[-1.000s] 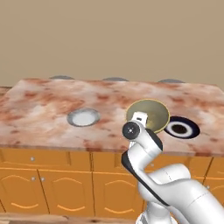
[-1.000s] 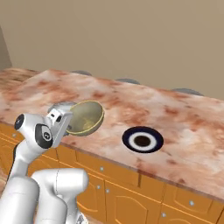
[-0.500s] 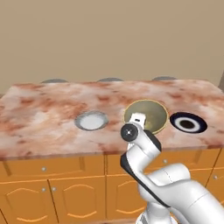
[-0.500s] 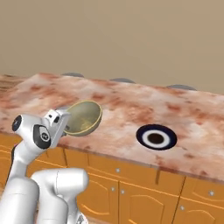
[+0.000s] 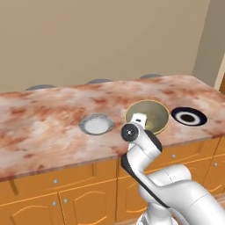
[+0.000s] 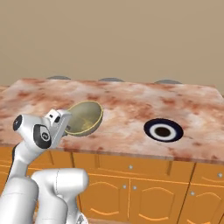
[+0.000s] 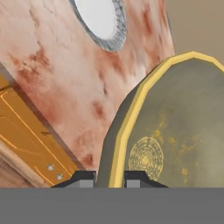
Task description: Move the bowls from the cabinet to the plates on the dining table.
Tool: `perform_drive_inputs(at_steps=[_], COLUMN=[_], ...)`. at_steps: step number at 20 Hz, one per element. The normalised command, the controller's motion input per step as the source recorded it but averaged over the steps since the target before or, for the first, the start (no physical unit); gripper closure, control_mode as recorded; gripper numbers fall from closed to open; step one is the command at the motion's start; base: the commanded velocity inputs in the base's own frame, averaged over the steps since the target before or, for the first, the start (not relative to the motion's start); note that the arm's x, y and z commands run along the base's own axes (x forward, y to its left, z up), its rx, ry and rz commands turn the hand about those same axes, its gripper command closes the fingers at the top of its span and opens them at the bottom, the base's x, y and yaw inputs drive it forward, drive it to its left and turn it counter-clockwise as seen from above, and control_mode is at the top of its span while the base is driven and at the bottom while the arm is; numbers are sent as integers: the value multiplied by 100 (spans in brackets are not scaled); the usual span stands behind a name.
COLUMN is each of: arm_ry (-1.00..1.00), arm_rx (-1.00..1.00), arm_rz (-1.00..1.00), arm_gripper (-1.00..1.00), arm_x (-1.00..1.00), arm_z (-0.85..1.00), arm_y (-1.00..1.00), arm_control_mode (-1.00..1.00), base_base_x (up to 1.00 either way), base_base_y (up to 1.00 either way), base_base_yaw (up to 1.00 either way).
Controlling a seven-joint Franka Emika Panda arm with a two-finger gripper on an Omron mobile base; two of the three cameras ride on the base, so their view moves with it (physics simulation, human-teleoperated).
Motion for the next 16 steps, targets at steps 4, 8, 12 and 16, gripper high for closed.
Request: perform_drive_inputs(at_steps=[4,8,12,16], arm_ry=[0,0,0,0], arm_rx=[0,0,0,0], arm_rz=[0,0,0,0], arm_gripper=[100,100,100,100], arm_x=[0,0,0,0], arm_z=[0,0,0,0], arm_y=[0,0,0,0], arm_control_mode=[100,100,100,100], base_base_x=[11,16,22,31], base_base_y=[60,52,30,0], base_base_yaw=[-8,-4,-4,-4])
